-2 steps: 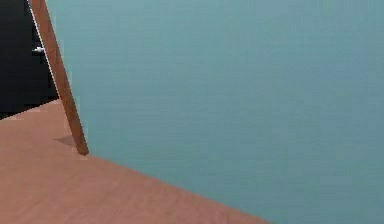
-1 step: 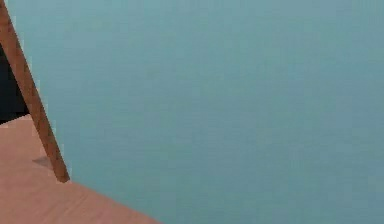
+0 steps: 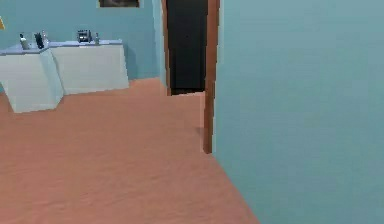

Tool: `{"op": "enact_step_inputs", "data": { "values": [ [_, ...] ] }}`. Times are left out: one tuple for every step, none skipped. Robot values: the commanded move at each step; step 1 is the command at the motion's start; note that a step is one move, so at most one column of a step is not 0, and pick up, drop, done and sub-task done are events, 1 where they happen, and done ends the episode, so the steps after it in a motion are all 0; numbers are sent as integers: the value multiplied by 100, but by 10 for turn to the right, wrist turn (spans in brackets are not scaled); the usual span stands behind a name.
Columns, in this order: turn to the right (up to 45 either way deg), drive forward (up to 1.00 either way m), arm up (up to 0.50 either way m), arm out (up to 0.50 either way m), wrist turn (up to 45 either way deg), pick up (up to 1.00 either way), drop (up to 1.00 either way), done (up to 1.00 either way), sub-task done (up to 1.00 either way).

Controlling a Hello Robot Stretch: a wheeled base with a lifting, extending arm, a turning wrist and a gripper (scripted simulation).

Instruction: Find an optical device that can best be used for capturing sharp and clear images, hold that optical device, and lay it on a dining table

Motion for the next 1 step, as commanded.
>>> {"op": "enact_step_inputs", "data": {
  "values": [
    [-300, 0, 0, 0, 0, 0, 0, 0, 0]
  ]
}}
